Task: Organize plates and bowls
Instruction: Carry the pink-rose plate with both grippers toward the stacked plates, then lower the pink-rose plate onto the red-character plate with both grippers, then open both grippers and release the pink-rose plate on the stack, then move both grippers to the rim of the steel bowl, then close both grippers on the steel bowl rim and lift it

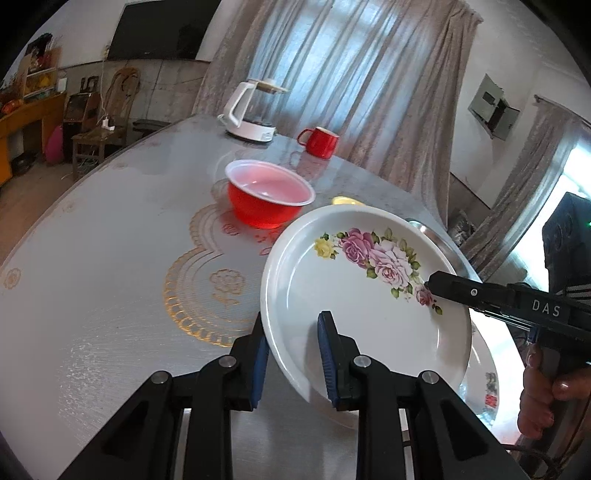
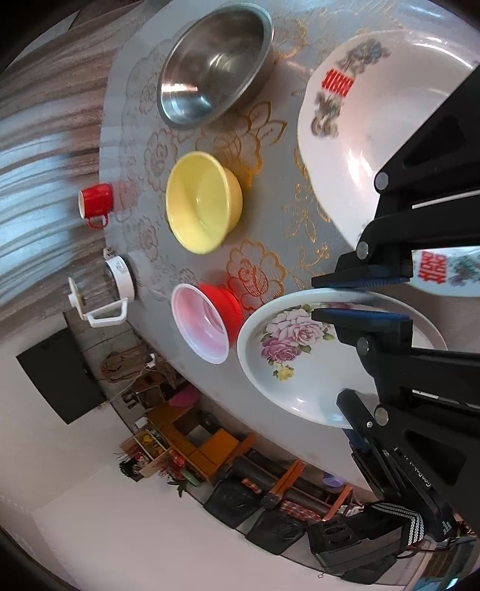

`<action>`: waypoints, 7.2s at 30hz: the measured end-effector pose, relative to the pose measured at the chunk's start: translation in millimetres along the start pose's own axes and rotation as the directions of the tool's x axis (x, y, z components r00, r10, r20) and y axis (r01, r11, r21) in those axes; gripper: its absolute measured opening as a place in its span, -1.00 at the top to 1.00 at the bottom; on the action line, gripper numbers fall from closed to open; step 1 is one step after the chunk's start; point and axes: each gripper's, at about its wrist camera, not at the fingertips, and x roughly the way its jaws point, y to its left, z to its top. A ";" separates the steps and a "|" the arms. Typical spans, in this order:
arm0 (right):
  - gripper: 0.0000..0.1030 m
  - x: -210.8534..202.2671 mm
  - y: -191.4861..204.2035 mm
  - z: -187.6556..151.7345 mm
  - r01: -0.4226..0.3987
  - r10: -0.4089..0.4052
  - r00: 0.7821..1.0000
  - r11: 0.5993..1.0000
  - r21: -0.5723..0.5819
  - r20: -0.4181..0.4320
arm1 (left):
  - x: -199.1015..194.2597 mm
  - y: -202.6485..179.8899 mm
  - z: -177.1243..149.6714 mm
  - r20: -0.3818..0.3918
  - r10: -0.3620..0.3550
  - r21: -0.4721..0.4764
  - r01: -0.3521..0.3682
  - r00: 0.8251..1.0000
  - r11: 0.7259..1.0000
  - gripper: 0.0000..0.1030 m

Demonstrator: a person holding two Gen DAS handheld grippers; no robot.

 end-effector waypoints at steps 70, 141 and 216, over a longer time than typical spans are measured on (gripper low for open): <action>0.75 -75.4 -139.7 -82.4 0.123 -0.134 0.991 0.941 0.315 0.013 | 68.5 -155.1 -33.6 -0.154 0.028 0.337 0.026 0.988 0.941 0.40; 0.19 -109.9 -114.1 -80.4 0.148 -0.176 0.979 0.959 0.243 0.100 | 39.8 -151.0 -23.5 -0.132 0.039 0.317 0.005 0.990 0.948 -0.75; 0.84 -32.0 -270.4 -11.6 0.109 -0.178 0.974 0.912 0.395 0.142 | 167.9 -224.3 71.7 -0.225 0.053 0.357 0.032 0.973 0.933 -0.91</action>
